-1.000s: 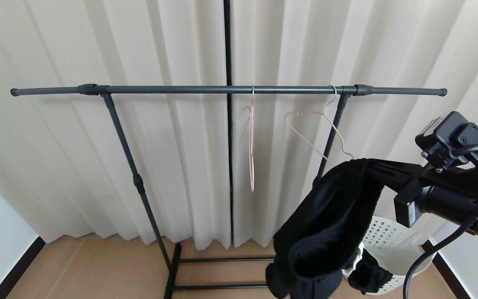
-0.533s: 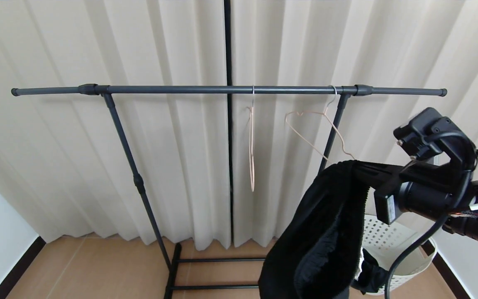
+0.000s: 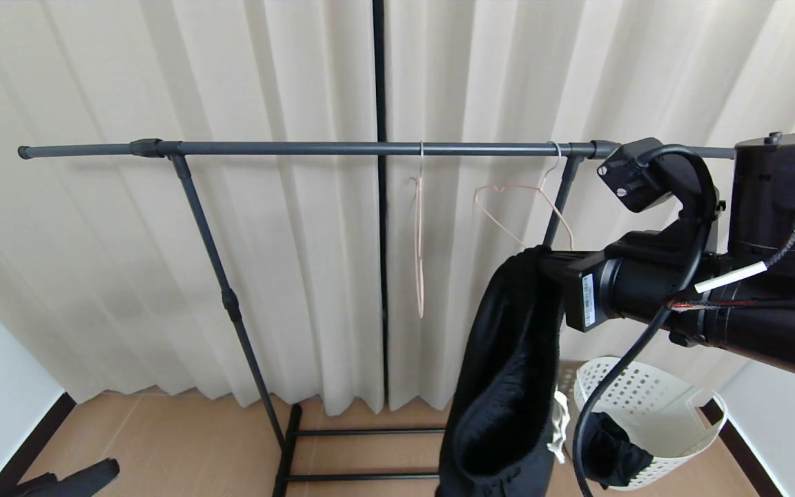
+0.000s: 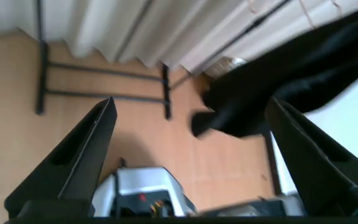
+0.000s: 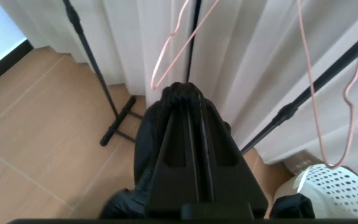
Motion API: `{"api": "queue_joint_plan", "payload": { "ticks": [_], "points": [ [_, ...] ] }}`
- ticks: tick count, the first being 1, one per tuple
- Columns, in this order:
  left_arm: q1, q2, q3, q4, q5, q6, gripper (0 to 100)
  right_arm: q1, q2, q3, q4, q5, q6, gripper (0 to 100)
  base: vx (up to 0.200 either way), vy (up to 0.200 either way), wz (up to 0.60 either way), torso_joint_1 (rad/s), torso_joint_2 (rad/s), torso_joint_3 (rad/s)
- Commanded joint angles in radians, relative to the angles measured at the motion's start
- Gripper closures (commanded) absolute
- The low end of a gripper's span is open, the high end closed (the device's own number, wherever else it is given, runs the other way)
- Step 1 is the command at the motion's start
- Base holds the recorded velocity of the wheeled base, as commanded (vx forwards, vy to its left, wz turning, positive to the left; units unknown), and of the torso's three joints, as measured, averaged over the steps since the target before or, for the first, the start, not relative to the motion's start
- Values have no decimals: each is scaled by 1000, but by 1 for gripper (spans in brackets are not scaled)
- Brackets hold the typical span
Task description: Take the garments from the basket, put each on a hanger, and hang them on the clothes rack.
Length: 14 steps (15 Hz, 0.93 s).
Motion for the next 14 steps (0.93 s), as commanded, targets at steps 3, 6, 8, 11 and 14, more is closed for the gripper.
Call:
{"api": "queue_joint_plan", "payload": {
  "ticks": [3, 6, 8, 11, 14],
  "points": [
    [-201, 318, -201, 26, -2, -141, 0, 2, 61, -27, -7, -6, 13, 100, 0, 0, 0, 0, 0, 0],
    [-213, 479, -364, 41, -2, -154, 0, 2, 97, -36, -7, -20, 13, 100, 0, 0, 0, 0, 0, 0],
    [-208, 572, -488, 147, 1, -114, 0, 2, 100, -35, -7, -20, 11, 100, 0, 0, 0, 0, 0, 0],
    [-207, 764, -681, 331, 33, -46, 0, 2, 110, -38, -9, -20, 11, 100, 0, 0, 0, 0, 0, 0],
    [-245, 816, -707, 330, 81, -46, 0, 0, 108, -36, -9, -20, 13, 100, 0, 0, 0, 0, 0, 0]
  ]
}}
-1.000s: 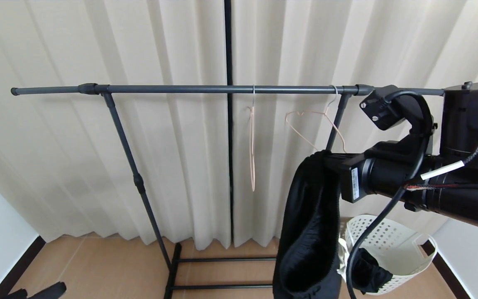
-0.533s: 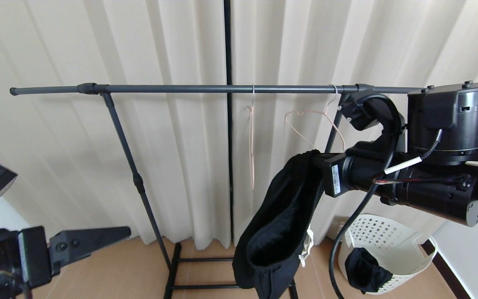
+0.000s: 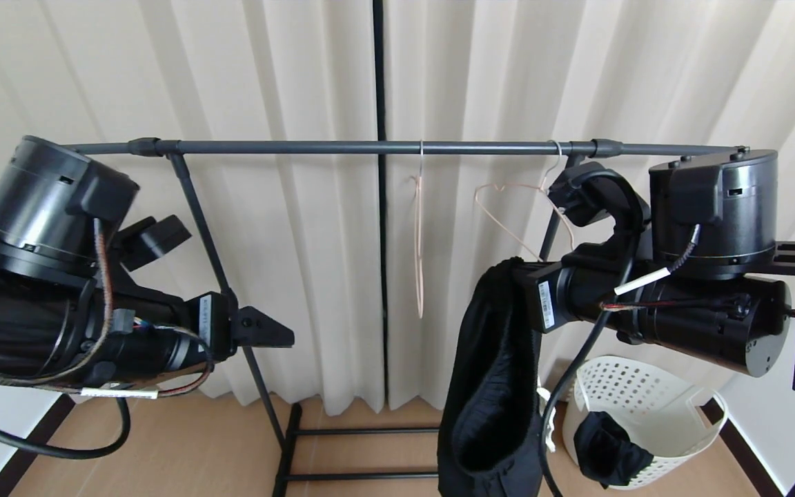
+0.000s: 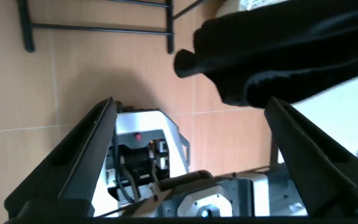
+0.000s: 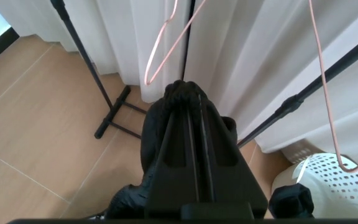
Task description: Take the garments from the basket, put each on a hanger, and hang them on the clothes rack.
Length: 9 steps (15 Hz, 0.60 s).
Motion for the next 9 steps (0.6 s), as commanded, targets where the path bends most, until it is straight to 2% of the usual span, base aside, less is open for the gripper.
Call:
{"api": "queue_joint_plan", "payload": {
  "ticks": [1, 4, 9],
  "points": [
    [-33, 67, -20, 2, 3, 0, 0, 0, 0, 3, -1, -1, 1, 100, 0, 0, 0, 0, 0, 0],
    [-61, 69, -25, -1, 3, 2, 0, 1, 7, 7, -1, -18, 1, 100, 0, 0, 0, 0, 0, 0],
    [-76, 66, -28, -23, 3, 2, 0, 3, 60, -8, -31, -117, -1, 100, 0, 0, 0, 0, 0, 0]
  ]
}}
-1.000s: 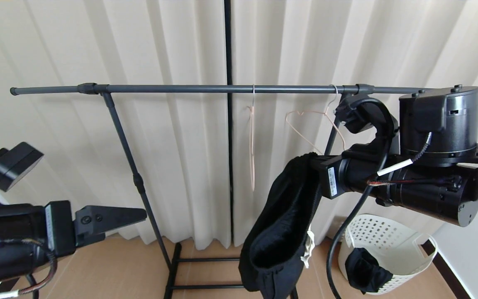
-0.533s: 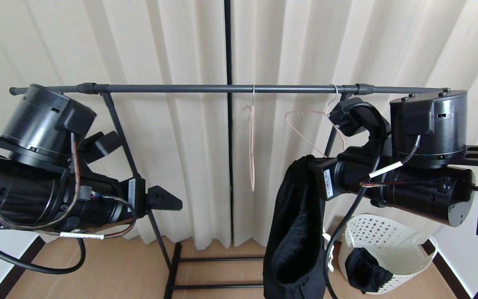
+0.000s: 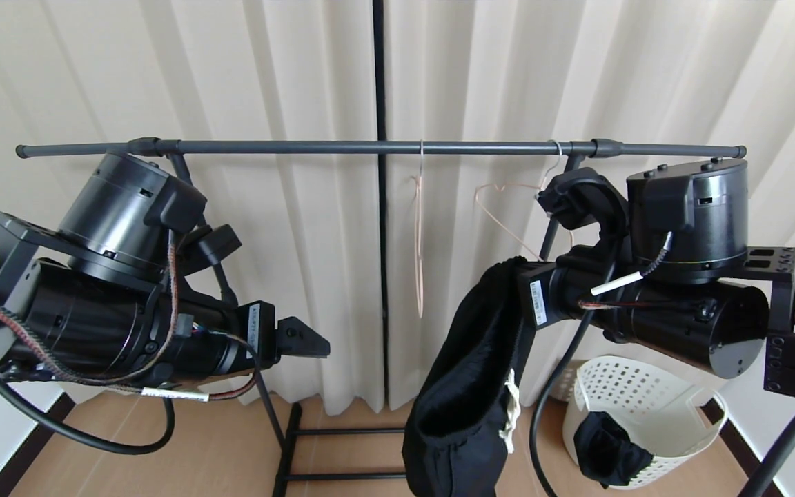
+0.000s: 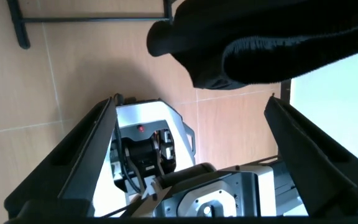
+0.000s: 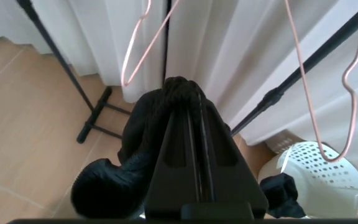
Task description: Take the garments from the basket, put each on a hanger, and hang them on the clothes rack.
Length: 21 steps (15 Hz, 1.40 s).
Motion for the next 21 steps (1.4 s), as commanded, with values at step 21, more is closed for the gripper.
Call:
{"api": "queue_joint_plan", "payload": {
  "ticks": [21],
  "points": [
    [-122, 371, -1, -355, 111, 39, 0, 149, 84, -105, -10, -138, 41, 100, 0, 0, 0, 0, 0, 0]
  ]
}}
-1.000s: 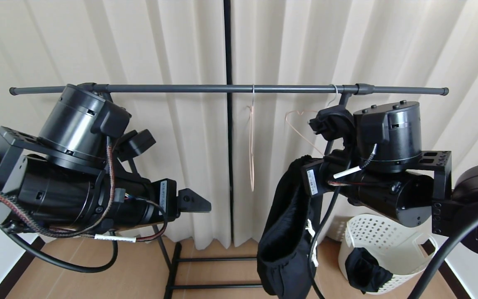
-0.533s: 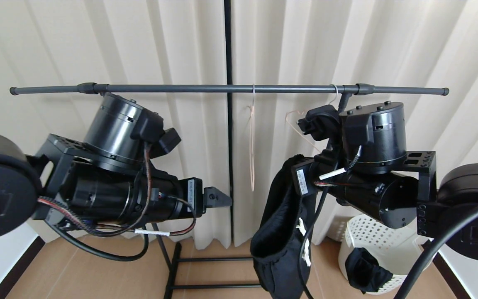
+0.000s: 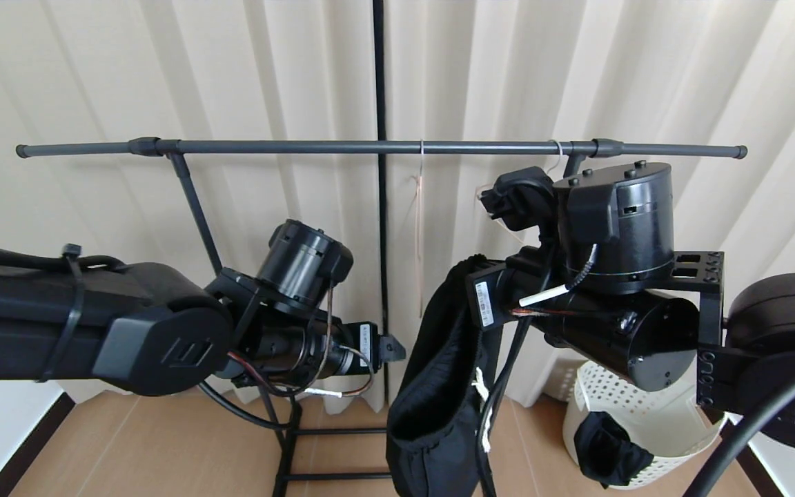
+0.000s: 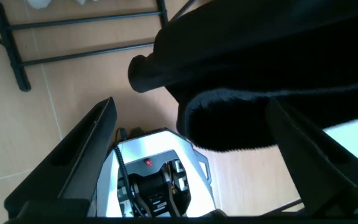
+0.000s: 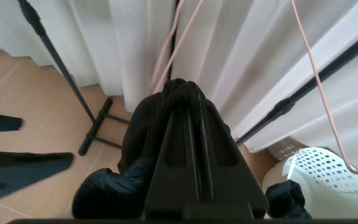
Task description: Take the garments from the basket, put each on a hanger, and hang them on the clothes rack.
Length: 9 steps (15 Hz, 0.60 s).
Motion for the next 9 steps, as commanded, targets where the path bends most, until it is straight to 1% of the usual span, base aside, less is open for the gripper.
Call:
{"api": "queue_joint_plan", "payload": {
  "ticks": [1, 2, 5, 9],
  "points": [
    [-1, 49, 2, -2, 1, -1, 0, 10, -4, -6, 0, 0, 0, 100, 0, 0, 0, 0, 0, 0],
    [-1, 81, 3, -33, 1, -1, 0, 22, -7, -7, 0, 0, 3, 100, 0, 0, 0, 0, 0, 0],
    [-7, 121, 0, -61, 1, -1, 0, 33, -15, -12, 0, 0, 17, 100, 0, 0, 0, 0, 0, 0],
    [-36, 123, 11, -65, 0, -1, 0, 30, -15, -13, -2, 1, 20, 100, 0, 0, 0, 0, 0, 0]
  ]
}}
